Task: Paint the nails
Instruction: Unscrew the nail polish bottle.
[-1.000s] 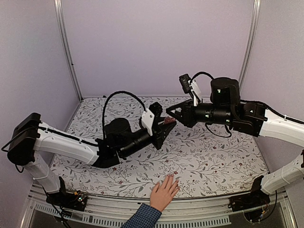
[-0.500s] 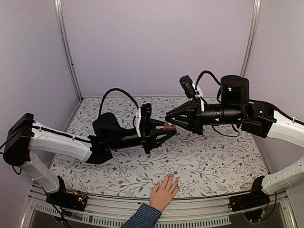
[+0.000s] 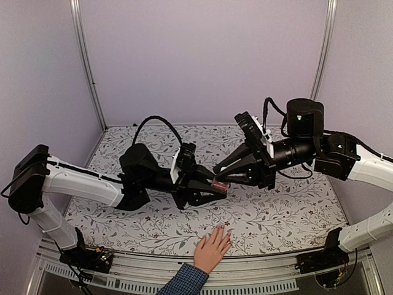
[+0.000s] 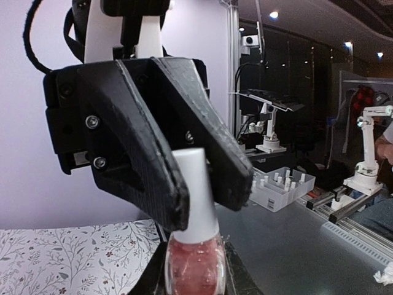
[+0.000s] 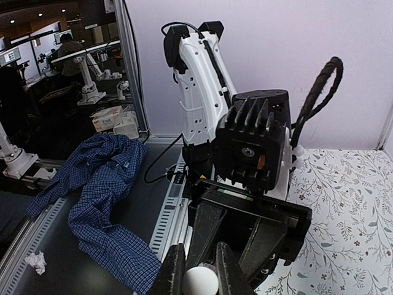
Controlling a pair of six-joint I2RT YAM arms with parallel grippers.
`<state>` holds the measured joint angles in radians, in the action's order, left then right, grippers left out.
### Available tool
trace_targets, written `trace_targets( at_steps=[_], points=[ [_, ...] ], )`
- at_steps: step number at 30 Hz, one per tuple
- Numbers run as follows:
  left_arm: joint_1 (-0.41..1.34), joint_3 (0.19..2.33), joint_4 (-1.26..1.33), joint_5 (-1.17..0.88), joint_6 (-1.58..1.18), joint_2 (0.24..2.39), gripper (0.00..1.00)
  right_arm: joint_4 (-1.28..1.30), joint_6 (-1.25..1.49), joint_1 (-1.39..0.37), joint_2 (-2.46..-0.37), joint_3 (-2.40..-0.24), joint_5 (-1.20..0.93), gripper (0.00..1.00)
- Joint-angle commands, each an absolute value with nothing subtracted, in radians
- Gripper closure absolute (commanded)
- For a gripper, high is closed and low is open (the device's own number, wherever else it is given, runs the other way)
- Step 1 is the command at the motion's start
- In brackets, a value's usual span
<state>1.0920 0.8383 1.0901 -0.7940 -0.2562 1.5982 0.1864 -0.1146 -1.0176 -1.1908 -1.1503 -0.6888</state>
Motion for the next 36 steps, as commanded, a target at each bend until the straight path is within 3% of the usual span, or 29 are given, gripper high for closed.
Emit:
trace_targets(
  at_steps=[1, 6, 13, 19, 28, 36],
  points=[
    [1.131, 0.869, 1.170, -0.955, -0.258, 1.596, 1.00, 0.199, -0.170, -1.000, -1.211, -1.155, -0.650, 1.00],
    [1.131, 0.872, 1.116, -0.910, -0.217, 1.594, 1.00, 0.205, -0.163, -1.000, -1.214, -1.158, -0.630, 0.92],
    [1.127, 0.840, 1.084, -0.858, -0.178, 1.574, 1.00, 0.203, -0.148, -1.000, -1.199, -1.163, -0.585, 0.58],
    [1.119, 0.800, 1.081, -0.835, -0.173, 1.554, 1.00, 0.200, -0.131, -0.999, -1.177, -1.167, -0.577, 0.39],
    [1.100, 0.763, 1.084, -0.831, -0.180, 1.541, 1.00, 0.234, -0.129, -1.000, -1.156, -1.164, -0.630, 0.33],
    [1.091, 0.759, 1.100, -0.835, -0.191, 1.546, 1.00, 0.287, -0.160, -1.000, -1.169, -1.181, -0.688, 0.39]
  ],
)
